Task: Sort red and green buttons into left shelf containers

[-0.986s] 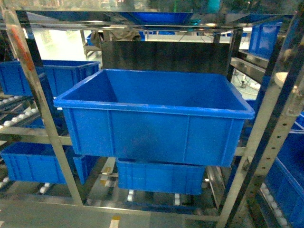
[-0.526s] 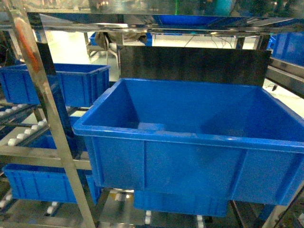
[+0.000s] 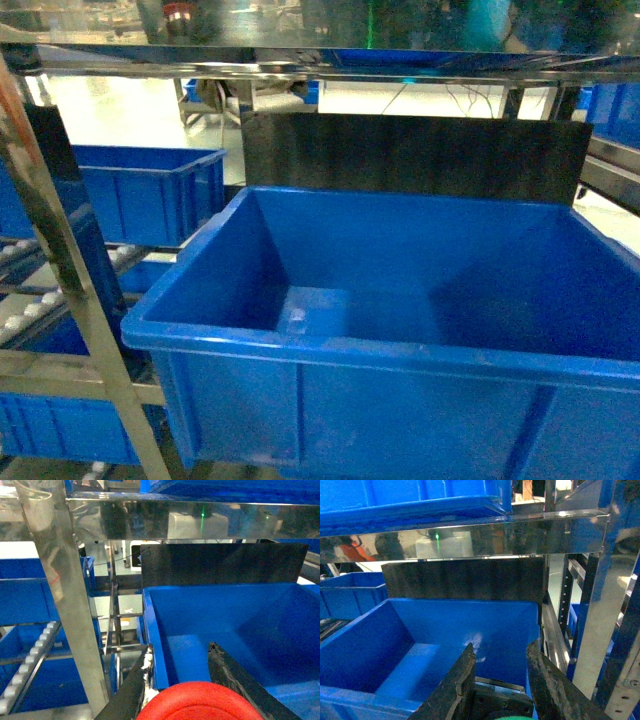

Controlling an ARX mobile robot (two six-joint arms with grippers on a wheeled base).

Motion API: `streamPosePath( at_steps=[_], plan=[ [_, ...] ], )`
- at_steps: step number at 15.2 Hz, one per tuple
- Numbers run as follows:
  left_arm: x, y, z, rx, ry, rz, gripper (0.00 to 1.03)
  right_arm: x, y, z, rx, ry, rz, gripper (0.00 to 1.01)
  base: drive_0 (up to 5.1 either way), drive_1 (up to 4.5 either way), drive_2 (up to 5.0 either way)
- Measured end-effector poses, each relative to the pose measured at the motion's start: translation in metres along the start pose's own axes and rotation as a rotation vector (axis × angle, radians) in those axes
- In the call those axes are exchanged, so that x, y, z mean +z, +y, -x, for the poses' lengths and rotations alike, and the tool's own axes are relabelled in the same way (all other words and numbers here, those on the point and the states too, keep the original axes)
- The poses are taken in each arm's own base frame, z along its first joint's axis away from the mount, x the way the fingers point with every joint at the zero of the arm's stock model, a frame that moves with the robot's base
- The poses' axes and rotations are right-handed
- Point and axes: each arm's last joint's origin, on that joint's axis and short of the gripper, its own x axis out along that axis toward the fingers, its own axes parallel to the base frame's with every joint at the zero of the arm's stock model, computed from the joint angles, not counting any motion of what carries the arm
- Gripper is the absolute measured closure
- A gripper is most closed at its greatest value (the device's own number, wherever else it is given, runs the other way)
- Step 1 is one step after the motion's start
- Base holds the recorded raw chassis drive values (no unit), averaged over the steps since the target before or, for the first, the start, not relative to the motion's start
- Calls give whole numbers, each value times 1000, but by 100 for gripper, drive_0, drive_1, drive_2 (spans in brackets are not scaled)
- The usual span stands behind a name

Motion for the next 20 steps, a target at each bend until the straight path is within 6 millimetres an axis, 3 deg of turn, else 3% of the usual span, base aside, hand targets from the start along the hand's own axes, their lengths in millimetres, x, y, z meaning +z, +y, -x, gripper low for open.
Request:
streamPosePath(
  at_steps=[12, 20],
  plan=[
    [-1, 0, -1, 0, 5, 0, 75, -1, -1, 0, -4, 12, -7, 73, -1, 43, -45],
    [-1, 0, -1, 0, 5, 0, 75, -27, 17, -41, 191, 109, 21, 73, 0, 0, 0]
  ],
)
